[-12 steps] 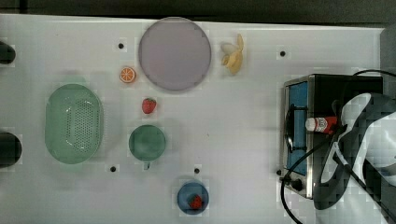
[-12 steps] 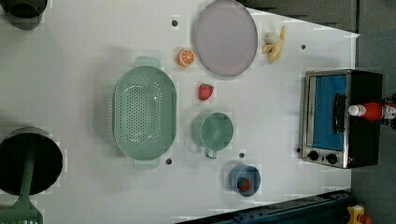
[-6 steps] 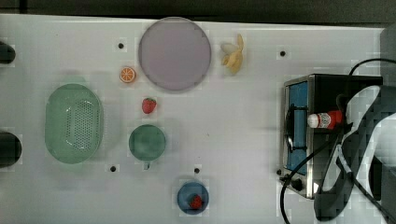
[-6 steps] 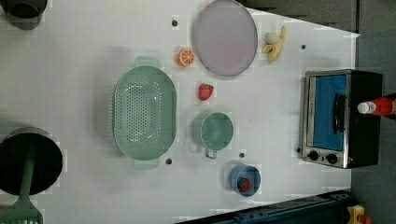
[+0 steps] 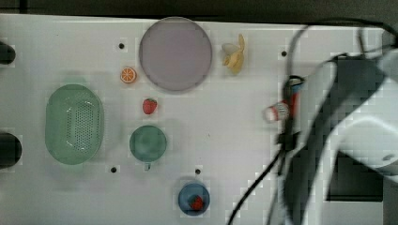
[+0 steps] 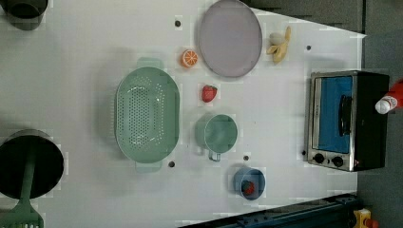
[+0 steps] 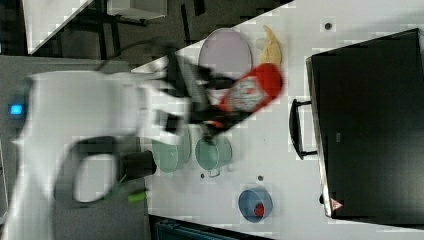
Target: Pick Ketchup from oven and place it on table.
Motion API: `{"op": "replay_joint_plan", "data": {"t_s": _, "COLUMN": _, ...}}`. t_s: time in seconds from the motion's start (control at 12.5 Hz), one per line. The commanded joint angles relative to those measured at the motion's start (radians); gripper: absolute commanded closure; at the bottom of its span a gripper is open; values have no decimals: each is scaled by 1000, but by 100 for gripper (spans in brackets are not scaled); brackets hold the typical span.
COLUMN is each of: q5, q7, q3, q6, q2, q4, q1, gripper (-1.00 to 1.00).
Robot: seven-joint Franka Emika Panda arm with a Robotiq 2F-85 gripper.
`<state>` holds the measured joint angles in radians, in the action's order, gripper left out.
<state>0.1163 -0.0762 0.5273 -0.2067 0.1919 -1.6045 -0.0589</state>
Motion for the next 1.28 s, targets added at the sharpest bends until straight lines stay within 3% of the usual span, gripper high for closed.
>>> {"op": "replay_joint_plan", "data": {"t_s": 0.08, "q5": 14, "q7": -18, "q3": -80, "q6": 89, "q2": -23, "q4": 18, "q1": -96, "gripper": -24}}
{"op": "replay_joint_plan", "data": {"t_s": 0.4, "q5": 13, "q7": 1, "q3": -186, "q6": 92, "q2": -24, "q4": -21, "q1": -152, "gripper": -24}}
{"op": "replay_joint_plan", "data": {"t_s": 0.64, "q5": -16, "q7": 136, "q3": -236, "q6": 77, "q2": -24, "q4": -98, "q1": -183, "gripper": -24}}
{"op": "replay_joint_plan", "data": {"t_s": 0.96, "q5": -44, "q7": 285, "q3": -243, "q6": -76, "q2": -21, "q4": -290, "q1": -190, "gripper": -24}}
{"op": "replay_joint_plan", "data": {"t_s": 1.28, "q5": -44, "q7": 288, "q3": -242, "q6": -281, "q2": 8, "q4": -493, "q1": -187, "gripper": -24}}
